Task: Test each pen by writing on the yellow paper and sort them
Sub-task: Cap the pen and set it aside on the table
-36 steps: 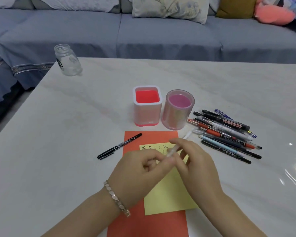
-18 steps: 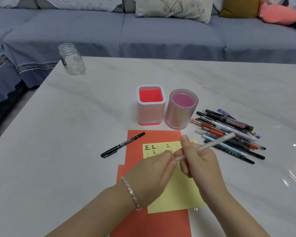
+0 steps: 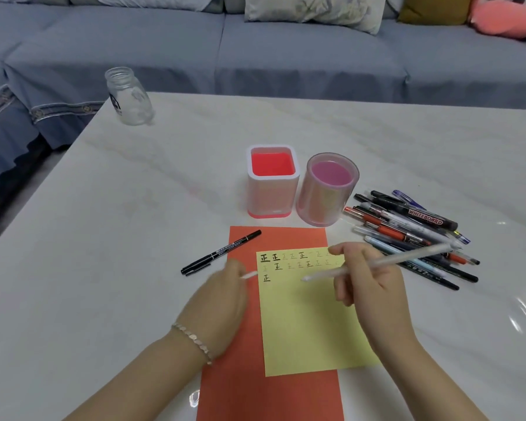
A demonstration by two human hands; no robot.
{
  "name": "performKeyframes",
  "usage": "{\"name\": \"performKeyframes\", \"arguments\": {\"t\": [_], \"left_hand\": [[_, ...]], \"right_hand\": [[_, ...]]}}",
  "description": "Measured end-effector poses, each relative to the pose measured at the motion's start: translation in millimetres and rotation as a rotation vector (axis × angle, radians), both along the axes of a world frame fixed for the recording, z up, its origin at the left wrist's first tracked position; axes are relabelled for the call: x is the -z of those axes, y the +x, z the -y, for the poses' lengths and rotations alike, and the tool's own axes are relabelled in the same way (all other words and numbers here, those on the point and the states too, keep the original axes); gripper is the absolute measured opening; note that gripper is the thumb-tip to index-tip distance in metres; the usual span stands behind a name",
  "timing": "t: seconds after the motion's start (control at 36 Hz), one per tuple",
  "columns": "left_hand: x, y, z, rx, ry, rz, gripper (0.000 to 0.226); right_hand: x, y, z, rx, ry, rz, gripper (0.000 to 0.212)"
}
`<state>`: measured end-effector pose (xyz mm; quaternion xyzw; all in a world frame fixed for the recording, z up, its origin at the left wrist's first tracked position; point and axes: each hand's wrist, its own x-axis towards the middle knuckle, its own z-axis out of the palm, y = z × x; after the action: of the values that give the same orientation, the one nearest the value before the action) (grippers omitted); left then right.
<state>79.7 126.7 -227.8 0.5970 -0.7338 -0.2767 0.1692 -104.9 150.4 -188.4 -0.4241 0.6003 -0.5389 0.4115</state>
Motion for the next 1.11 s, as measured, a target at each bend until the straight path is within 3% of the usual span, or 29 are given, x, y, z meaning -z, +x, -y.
{"name": "performKeyframes", "arguments": {"t": [0.08, 0.14, 0.19, 0.28, 0.36, 0.5, 0.72, 1.11], "left_hand": [[29, 18, 10, -0.023, -0.158, 0.220, 0.022], [43, 29, 14, 0.022, -0.358, 0.258, 0.027], [50, 31, 16, -0.020, -0.438, 0.255, 0.029], [43, 21, 17, -0.041, -0.451, 0.201, 0.035], [36, 8, 15, 0.143, -0.461, 0.111, 0.040], [46, -2, 15, 0.278, -0.355, 0.251, 0.062], [56, -2, 14, 0.235, -0.289, 0.228, 0.069], [60, -4, 16, 0.164, -0.342, 0.119, 0.069]], "right_hand": [[15, -4, 0, 0.003, 0.044, 0.005, 0.025], [25, -5, -2, 0.001, 0.076, 0.015, 0.025], [32, -5, -3, 0.003, 0.106, 0.055, 0.026], [38, -4, -3, 0.015, 0.133, 0.110, 0.026], [39, -2, 3, 0.017, 0.133, 0.141, 0.025], [40, 4, 16, 0.035, 0.096, 0.013, 0.024], [55, 23, 36, 0.190, 0.043, -0.154, 0.046], [83, 44, 43, 0.225, -0.084, -0.224, 0.031]]}}
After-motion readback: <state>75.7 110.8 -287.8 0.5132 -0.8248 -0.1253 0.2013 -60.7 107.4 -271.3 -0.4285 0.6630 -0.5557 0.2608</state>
